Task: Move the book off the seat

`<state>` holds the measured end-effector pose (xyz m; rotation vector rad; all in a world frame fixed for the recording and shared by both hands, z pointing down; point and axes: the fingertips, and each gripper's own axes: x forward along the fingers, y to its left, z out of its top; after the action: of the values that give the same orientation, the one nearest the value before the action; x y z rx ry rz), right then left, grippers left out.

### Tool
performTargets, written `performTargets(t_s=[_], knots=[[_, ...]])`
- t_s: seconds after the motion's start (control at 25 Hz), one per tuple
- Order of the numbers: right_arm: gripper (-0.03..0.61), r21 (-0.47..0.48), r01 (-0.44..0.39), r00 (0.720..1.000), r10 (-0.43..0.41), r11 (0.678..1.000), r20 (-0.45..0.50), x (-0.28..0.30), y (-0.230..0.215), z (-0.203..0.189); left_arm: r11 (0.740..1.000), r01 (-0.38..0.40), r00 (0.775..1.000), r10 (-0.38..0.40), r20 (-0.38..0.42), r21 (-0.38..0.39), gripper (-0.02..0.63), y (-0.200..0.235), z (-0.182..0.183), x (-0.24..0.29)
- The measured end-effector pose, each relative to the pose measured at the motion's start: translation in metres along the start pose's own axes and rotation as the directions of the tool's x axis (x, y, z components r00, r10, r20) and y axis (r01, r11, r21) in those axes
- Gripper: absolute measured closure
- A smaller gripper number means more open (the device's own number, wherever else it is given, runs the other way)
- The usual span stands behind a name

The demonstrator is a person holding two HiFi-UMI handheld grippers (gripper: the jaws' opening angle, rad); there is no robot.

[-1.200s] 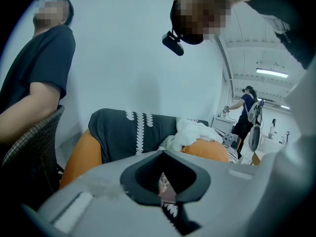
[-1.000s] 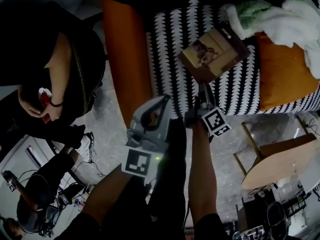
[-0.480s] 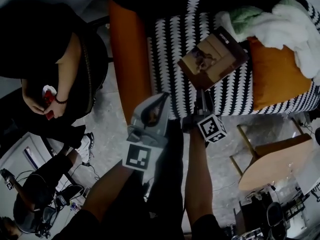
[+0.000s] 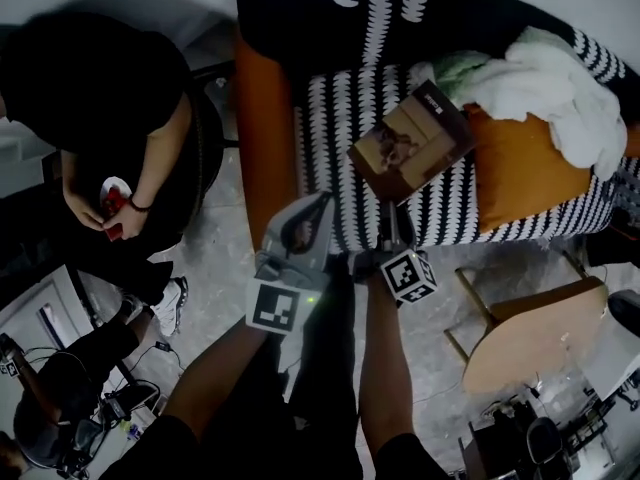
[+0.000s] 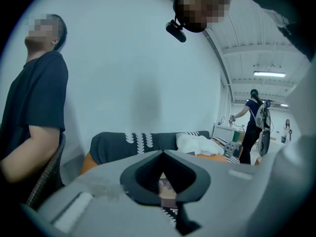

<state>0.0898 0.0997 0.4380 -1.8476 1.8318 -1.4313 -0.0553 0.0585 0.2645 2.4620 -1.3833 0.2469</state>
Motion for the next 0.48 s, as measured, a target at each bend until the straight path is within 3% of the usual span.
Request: performTargets(t_s=[0.48], knots=[[0.426, -0.091, -0.061, 0.994, 0.069, 0.994, 0.083, -0.053, 0.086, 0.055, 1.0, -0.003, 0.999, 0.004, 0.052, -0.024, 0.607, -0.016, 0.078, -0.03]])
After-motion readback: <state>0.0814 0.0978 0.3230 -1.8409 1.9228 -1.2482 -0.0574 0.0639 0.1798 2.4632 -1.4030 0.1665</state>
